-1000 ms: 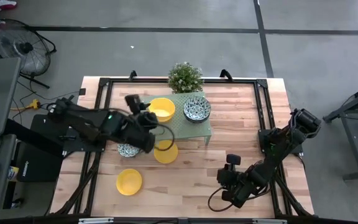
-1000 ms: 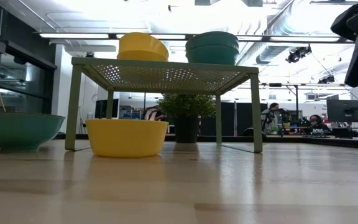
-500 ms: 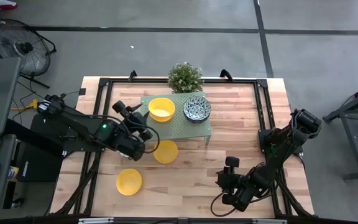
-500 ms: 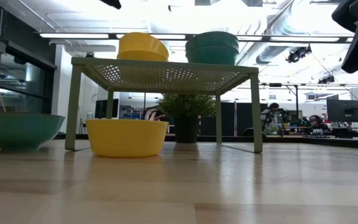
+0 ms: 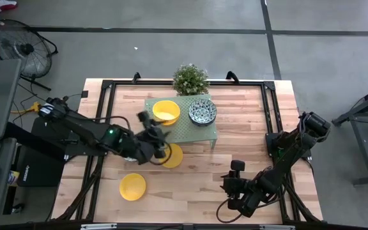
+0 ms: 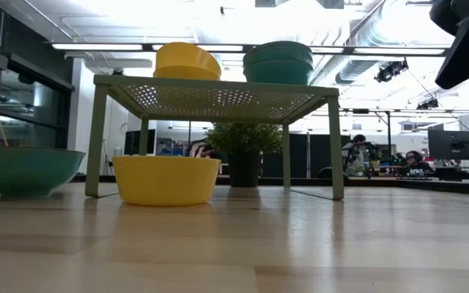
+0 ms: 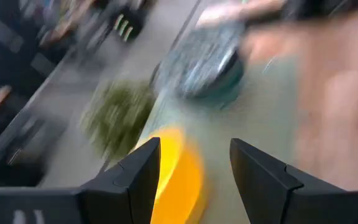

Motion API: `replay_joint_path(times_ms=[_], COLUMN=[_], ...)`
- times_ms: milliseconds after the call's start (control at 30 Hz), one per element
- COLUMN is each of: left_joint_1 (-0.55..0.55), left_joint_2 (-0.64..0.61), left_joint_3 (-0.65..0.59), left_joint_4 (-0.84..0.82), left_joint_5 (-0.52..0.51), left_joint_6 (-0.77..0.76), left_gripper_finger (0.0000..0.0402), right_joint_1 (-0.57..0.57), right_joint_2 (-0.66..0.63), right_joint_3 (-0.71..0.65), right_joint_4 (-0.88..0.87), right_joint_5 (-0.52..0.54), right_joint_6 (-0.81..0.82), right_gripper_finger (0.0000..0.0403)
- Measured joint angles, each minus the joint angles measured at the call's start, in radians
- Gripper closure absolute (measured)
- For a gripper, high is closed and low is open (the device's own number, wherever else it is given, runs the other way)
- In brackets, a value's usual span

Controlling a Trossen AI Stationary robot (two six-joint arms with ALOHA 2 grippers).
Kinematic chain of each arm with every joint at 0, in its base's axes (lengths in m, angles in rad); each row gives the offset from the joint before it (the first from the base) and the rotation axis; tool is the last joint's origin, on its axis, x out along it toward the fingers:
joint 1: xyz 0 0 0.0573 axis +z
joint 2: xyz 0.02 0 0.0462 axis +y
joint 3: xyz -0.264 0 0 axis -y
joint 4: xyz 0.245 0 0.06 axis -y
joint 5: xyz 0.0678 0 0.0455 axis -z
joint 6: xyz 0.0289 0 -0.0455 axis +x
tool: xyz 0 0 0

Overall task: Pick & Place Mini bowls
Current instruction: Stack the yellow bowl on top of the yellow bowl on the shelf

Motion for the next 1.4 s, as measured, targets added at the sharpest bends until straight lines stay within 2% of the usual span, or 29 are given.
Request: replay_joint_path(times_ms=[100,200,333,433,600,667,733,867,1100,1400], left_joint_1=[0.026,0.071,0.151,0.193,0.268,0.289,0.306,0.304,0.262,0.211], left_joint_2=[0.002,-0.001,-0.032,-0.034,-0.046,-0.057,-0.063,-0.098,-0.159,-0.175], left_joint_3=[0.003,0.003,0.002,-0.005,-0.161,-0.229,-0.285,-0.360,-0.437,-0.487], left_joint_4=[0.212,0.304,0.314,0.335,0.620,0.743,0.804,0.803,0.705,0.623], left_joint_5=[0.103,0.156,0.270,0.289,0.465,0.485,0.457,0.289,0.033,-0.048], left_joint_6=[0.213,0.311,0.314,0.312,0.338,0.341,0.340,0.259,0.094,-0.034], left_gripper_finger=[0.0213,0.0213,0.0213,0.0213,0.0213,0.0213,0.0213,0.0213,0.0213,0.0213], right_joint_1=[0.000,0.000,0.000,0.000,0.000,0.000,0.000,0.000,0.000,0.000], right_joint_2=[0.000,0.000,0.000,0.000,0.000,0.000,0.000,0.000,0.000,0.000], right_joint_3=[0.000,0.000,0.000,0.000,0.000,0.000,0.000,0.000,0.000,0.000], right_joint_4=[0.002,0.007,0.015,0.014,0.017,0.017,0.017,0.017,0.022,0.025], right_joint_5=[-0.001,-0.001,0.000,0.001,0.002,0.002,0.001,0.001,0.013,0.009], right_joint_6=[0.000,0.000,-0.001,-0.005,-0.020,-0.024,-0.026,-0.022,-0.023,-0.021], right_gripper_finger=[0.0238,0.0238,0.0238,0.0238,0.0238,0.0238,0.0238,0.0238,0.0238,0.0238])
